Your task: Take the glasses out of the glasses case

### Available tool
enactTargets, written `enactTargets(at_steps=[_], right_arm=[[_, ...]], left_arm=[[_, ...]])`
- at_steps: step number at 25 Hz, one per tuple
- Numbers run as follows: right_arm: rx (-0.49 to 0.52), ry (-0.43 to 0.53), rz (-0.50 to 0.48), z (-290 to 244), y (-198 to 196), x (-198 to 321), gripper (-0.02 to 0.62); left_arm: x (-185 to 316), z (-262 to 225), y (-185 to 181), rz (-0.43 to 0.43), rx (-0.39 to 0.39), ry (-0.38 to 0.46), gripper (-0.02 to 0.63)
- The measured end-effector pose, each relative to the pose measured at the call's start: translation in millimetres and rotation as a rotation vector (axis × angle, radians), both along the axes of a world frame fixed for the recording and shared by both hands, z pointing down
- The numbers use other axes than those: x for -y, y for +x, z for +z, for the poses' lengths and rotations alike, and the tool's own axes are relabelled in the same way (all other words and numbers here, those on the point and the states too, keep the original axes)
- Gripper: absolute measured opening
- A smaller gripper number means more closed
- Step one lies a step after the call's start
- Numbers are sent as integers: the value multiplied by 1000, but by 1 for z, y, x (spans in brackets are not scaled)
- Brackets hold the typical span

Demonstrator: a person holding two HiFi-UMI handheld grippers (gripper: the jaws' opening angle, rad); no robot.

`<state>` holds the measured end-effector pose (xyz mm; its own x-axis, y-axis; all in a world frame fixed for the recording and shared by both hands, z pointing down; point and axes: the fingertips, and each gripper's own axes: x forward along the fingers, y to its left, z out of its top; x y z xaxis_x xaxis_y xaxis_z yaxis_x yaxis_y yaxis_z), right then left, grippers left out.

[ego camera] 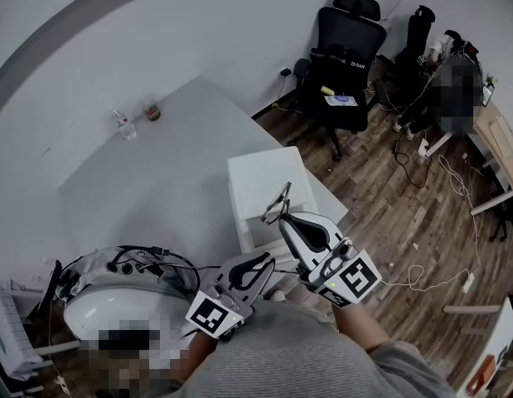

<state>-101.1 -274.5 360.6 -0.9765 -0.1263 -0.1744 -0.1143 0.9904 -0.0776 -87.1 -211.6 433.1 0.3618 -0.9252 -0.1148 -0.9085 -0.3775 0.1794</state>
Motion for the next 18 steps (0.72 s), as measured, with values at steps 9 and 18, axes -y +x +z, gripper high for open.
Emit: enactTargets(at_steps=[9, 18], right_arm=[[-4, 11, 2, -1, -1, 0, 17], [-5, 3, -8, -3, -3, -4, 17]], left_arm=[[-1, 2, 0, 7, 7, -2, 54], [-1, 2, -1, 12, 14, -7, 54]])
